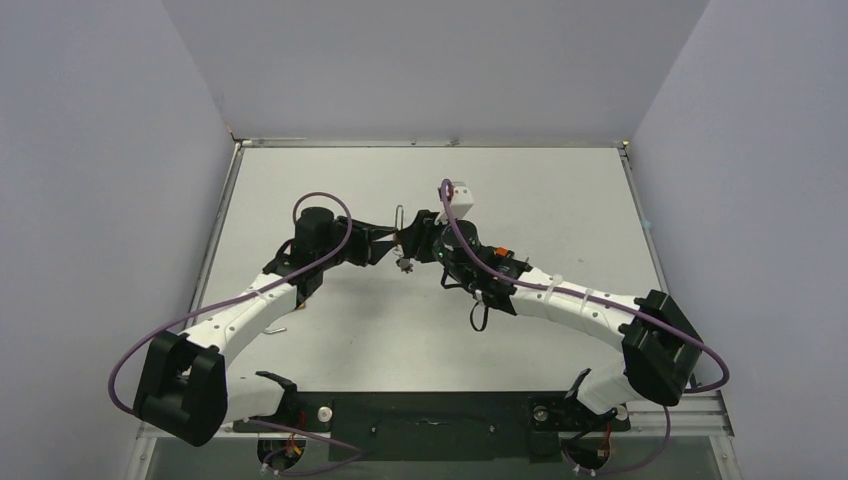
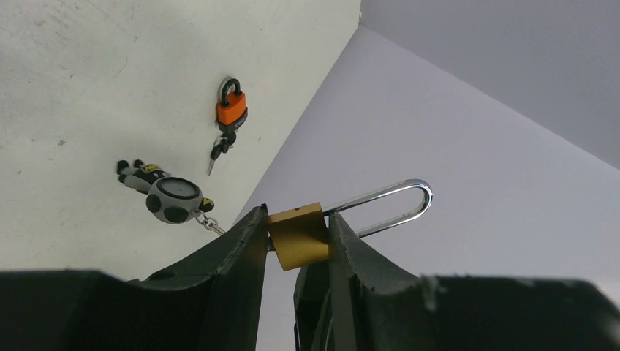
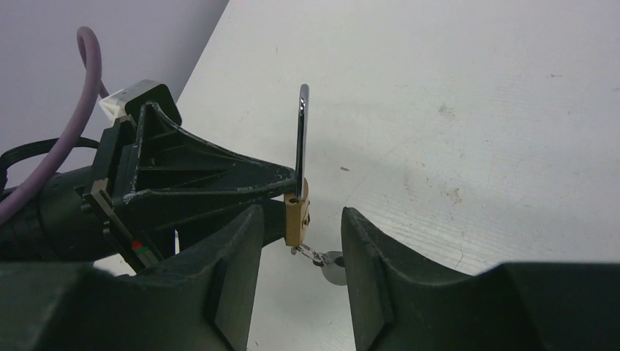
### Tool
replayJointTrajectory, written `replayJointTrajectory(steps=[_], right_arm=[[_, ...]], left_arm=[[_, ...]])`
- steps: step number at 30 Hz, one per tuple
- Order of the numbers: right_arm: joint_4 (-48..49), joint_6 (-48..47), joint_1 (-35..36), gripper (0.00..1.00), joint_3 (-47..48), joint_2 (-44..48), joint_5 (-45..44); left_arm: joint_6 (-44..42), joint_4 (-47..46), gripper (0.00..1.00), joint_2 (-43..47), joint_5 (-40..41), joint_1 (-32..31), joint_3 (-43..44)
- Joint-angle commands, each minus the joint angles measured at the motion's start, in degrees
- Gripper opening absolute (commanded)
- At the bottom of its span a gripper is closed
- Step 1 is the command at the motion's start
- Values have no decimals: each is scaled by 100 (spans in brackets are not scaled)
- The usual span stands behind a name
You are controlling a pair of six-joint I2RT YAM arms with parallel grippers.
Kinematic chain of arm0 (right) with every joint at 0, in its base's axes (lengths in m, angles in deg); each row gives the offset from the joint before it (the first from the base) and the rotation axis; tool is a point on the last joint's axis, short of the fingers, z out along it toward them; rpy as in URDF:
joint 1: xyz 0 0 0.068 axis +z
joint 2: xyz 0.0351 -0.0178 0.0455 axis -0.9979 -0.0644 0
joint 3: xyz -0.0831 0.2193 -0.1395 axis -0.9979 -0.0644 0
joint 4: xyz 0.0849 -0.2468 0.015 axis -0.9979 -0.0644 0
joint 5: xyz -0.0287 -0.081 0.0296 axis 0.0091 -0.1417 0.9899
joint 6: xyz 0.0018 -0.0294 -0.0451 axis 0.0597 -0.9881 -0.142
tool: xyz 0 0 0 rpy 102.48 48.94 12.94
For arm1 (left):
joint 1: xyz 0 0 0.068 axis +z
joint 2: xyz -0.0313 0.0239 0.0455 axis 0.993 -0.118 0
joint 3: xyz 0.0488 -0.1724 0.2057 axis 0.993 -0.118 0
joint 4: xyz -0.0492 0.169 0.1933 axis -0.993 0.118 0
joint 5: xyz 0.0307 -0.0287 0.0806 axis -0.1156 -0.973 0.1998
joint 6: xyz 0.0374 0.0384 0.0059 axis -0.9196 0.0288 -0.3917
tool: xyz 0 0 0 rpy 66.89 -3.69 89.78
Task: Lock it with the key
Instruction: Lock the lock.
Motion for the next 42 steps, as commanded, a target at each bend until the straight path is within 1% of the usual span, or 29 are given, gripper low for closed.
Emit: replayJointTrajectory(steps=[1,11,22,24,27,28,29,31,32,33,34,35,36,37,38,39,40,41,42], right_arm=[[162,-166,67,40,312,-71,-279],[142,-170,70,30,335,-175,-378],[115,-262,72,28,507,-317,-332],[104,-289,73,26,540,-326,-339],[91,-314,66,15,542,-293,-406],[83,-328,64,7,536,-282,-426],[77,-335,64,2,538,-257,-470],[20,-371,52,0,558,-198,-514],[-16,-419,37,0,547,-160,-518],[-25,-447,28,0,539,-88,-513],[-47,-509,-11,0,520,-44,-434],[-67,-544,-40,0,512,60,-374],[-104,-588,-122,0,496,110,-224],[-117,-617,-174,0,487,210,-71],[-191,-624,-310,0,496,251,214],[-240,-626,-382,0,505,331,341],[-319,-633,-522,0,518,368,618],[-402,-637,-585,0,517,446,715],[-429,-643,-679,0,507,496,859]], left_arm=[[205,-639,0,132,-49,-102,251],[275,-751,0,139,-82,-147,394],[326,-899,0,119,-129,-262,452],[336,-920,0,124,-132,-280,458],[339,-943,0,128,-147,-303,458],[335,-951,0,136,-148,-305,454],[324,-993,0,144,-157,-310,447],[203,-1033,0,137,-205,-306,466],[-2,-965,7,131,-287,-306,550],[-170,-660,13,105,-332,-306,739],[-544,-467,23,98,-411,-301,858],[-762,-100,27,77,-482,-299,1070],[-1162,107,31,62,-521,-286,1169],[-1361,401,32,33,-630,-270,1348],[-1778,547,34,9,-675,-235,1448],[-1994,955,35,-46,-739,-213,1684],[-2406,1176,36,-66,-742,-175,1796],[-2554,1468,37,-96,-771,-157,1964],[-2748,1511,38,-90,-798,-128,1998]])
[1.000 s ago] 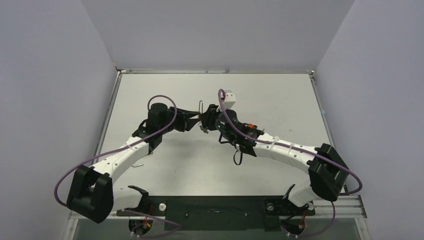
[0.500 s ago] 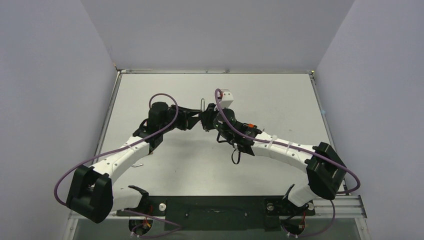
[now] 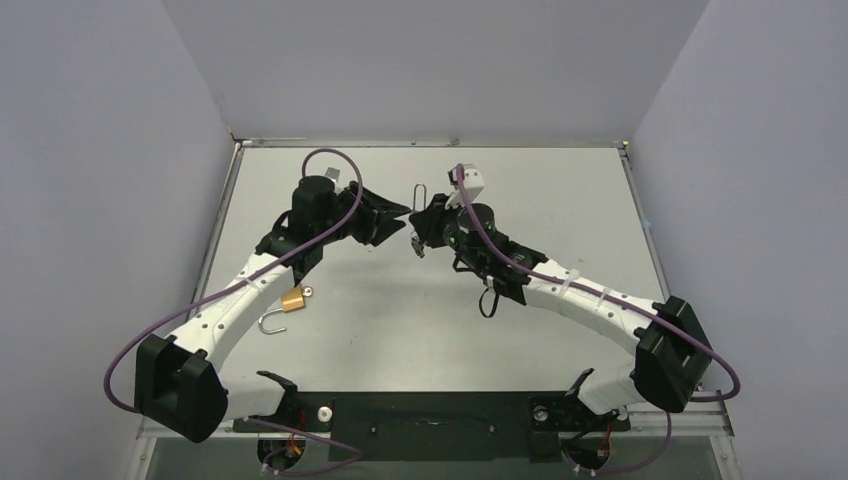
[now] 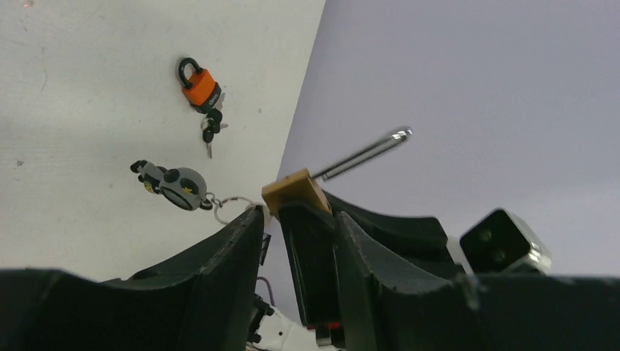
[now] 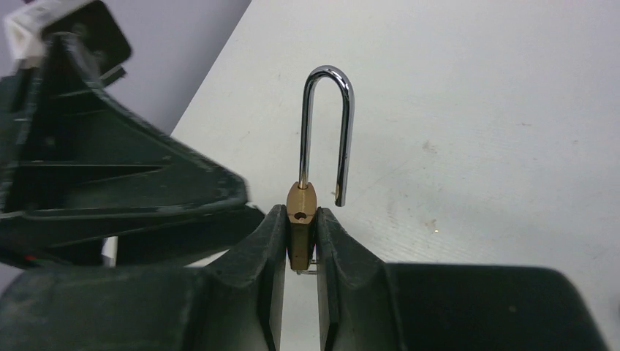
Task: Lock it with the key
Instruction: Lock the lock.
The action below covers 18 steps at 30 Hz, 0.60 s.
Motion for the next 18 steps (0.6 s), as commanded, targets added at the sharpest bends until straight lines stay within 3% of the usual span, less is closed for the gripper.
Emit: replayJointTrajectory(steps=[1,7,10,13,18], right_arm=[[-318,-185,-447,0,138,440,579],[-501,-307,-686,0,140,832,1040],[-712,-440,-865,0,234,1000,1956],[-1442,-819,-1019,0,580,1059,3317],[-1750,-975,-1019,0,623,1462,4301]], left_arm=[[-1357,665,39,56,-488,101,675],[-1576,-60,44,159,-966,224,740],[-2805,427,44,64,-1268,399,1516],[-4783,1304,46,100,-1316,510,2405],[-6187,2232,47,137,-1687,502,3251]])
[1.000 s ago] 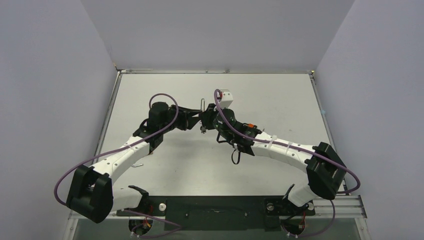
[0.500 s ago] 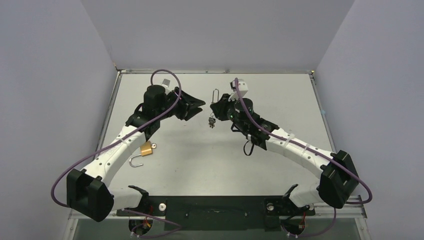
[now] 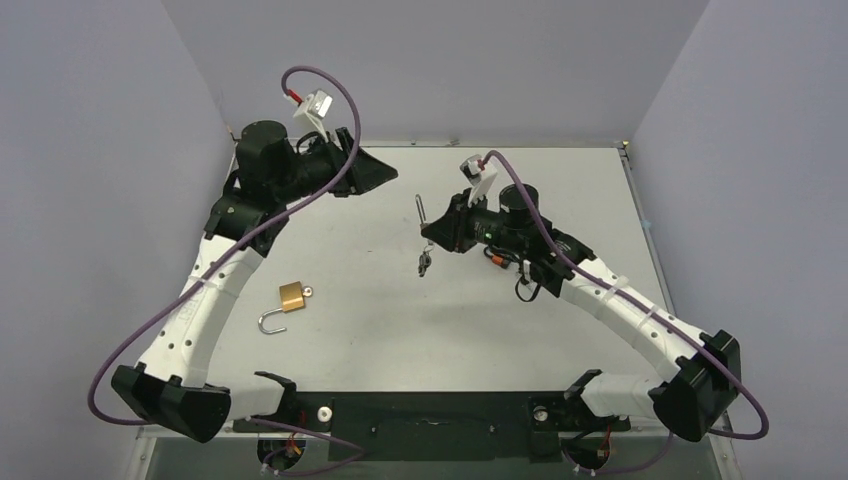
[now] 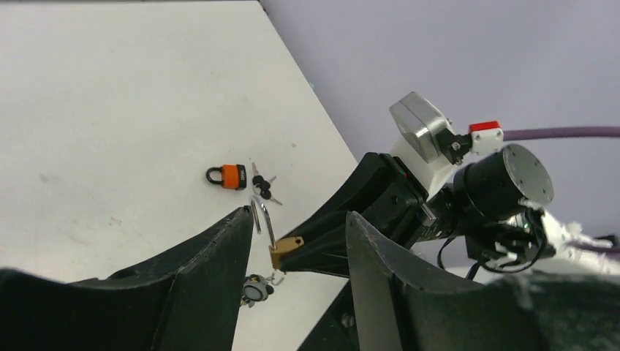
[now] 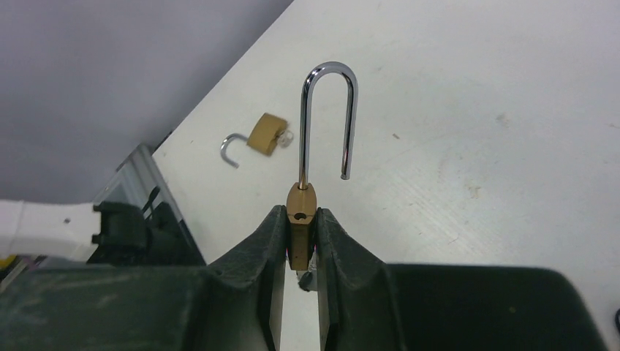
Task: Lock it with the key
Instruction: Lock the lock.
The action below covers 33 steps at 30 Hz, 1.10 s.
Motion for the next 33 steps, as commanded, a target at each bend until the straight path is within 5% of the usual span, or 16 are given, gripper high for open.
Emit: replayJointTrajectory(steps=[1,10,17,27,33], right_arm=[[-186,-262,-3,0,279,609,1631],[174,337,31,0,165,1107,3177],[1383,1304,46,0,-185,1423,3608],[1089,1086,61,0,-85,1403,3371],[1203,1138,265,0,44,1241,3558]], left_arm=[[-2092,887,48,220,-588,-11,597],[-2731,732,48,363,-2558,-101,758],[-1704,-1023,48,765,-3665,-124,139],[-1175,-725,43,720,-3148,-116,293],[-1674,-378,48,849,-3149,-176,227]])
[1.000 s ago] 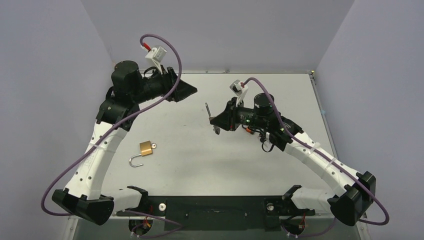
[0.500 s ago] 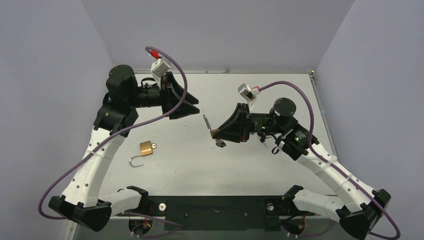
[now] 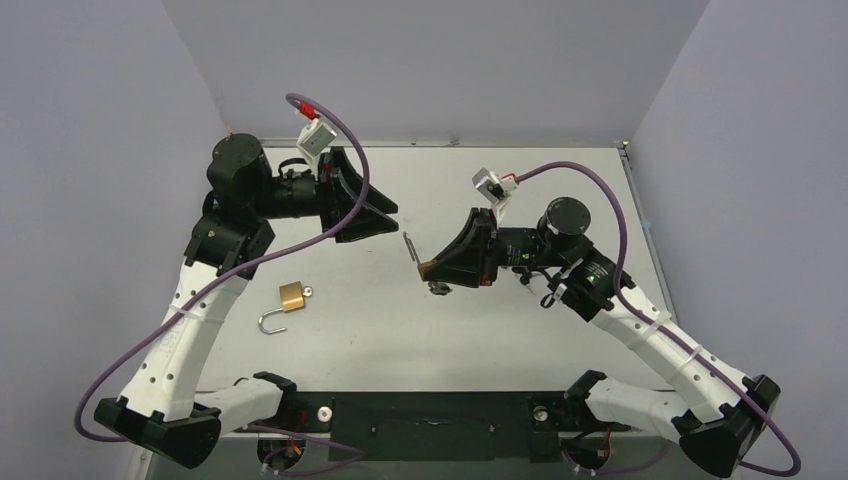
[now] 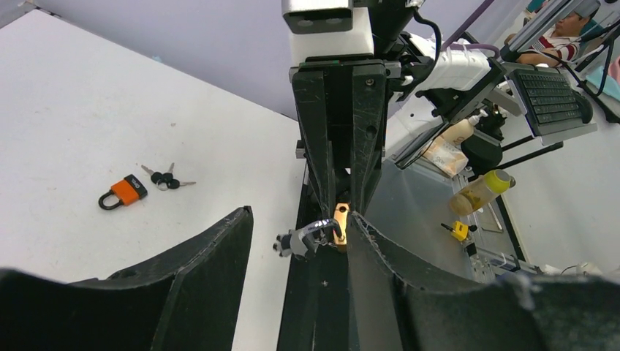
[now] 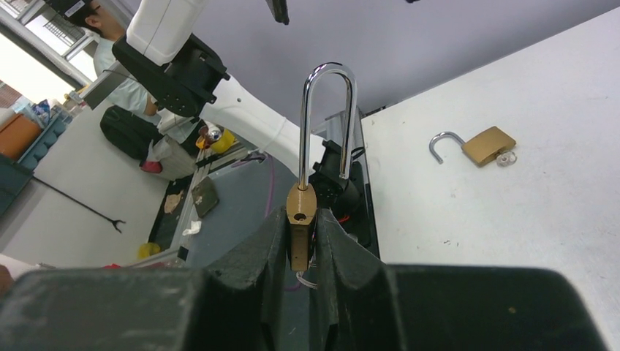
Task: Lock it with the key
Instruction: Lock the lock.
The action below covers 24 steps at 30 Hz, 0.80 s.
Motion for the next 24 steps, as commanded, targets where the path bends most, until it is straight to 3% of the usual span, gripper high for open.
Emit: replayJointTrajectory(steps=[1,10,15,24], right_arm=[[364,-38,257,0,294,-117,170],[51,-237,395,0,522,-193,138],[36,-233,376,0,582,-201,59],[13,-233,412,0,725,-263,36]], left_arm=[[-276,85,48,108,-56,-58,161],[-336,-378,49,200,-766,-130,-34],[231,-1205,48,396,-941,-148,-420],[145,-1062,41,373,-891,-285,-489]])
